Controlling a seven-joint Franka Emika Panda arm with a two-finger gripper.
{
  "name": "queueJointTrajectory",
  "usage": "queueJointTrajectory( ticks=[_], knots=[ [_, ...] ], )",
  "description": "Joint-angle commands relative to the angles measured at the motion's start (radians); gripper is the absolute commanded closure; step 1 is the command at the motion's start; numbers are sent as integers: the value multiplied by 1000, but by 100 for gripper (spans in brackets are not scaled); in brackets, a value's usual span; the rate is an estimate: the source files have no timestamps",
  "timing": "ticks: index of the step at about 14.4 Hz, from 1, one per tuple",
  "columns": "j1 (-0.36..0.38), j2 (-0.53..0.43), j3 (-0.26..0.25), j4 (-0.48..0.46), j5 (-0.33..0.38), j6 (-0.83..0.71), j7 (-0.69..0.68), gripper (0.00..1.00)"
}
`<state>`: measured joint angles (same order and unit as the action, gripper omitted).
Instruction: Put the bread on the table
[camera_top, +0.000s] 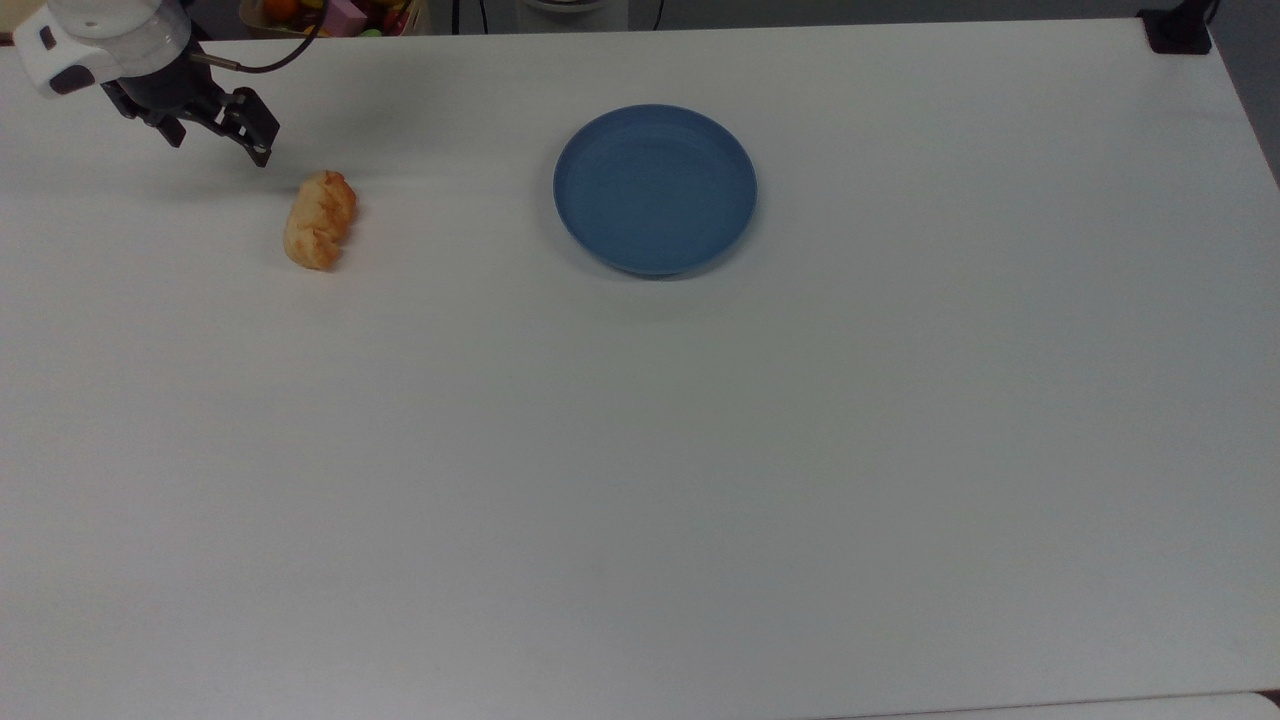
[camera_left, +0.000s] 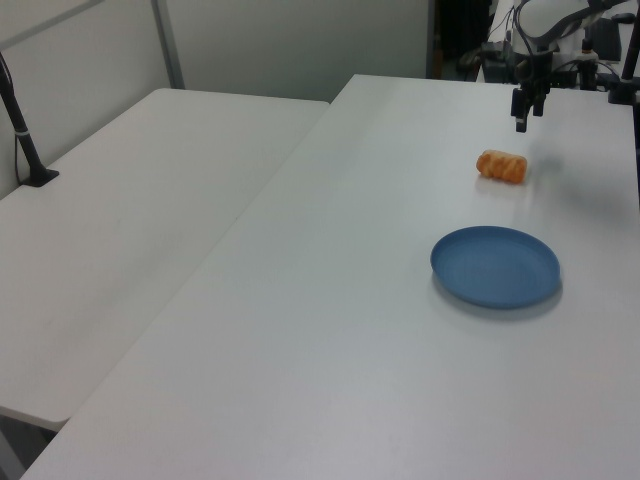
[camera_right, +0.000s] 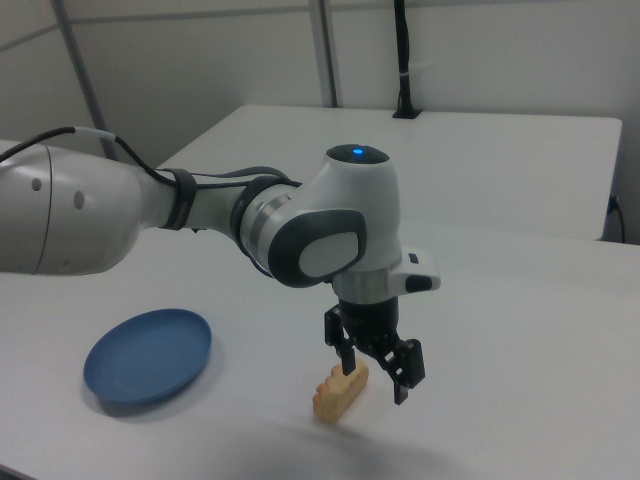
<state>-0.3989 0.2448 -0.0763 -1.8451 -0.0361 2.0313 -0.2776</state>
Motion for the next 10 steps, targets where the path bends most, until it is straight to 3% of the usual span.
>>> queueJointTrajectory(
  ticks=[1,5,10],
  knots=[
    [18,-96,7,-2,-4,-32,3,0],
    [102,-255,13,61,12,-219,44,0],
    [236,-315,15,145,12,-333,130,0]
  ],
)
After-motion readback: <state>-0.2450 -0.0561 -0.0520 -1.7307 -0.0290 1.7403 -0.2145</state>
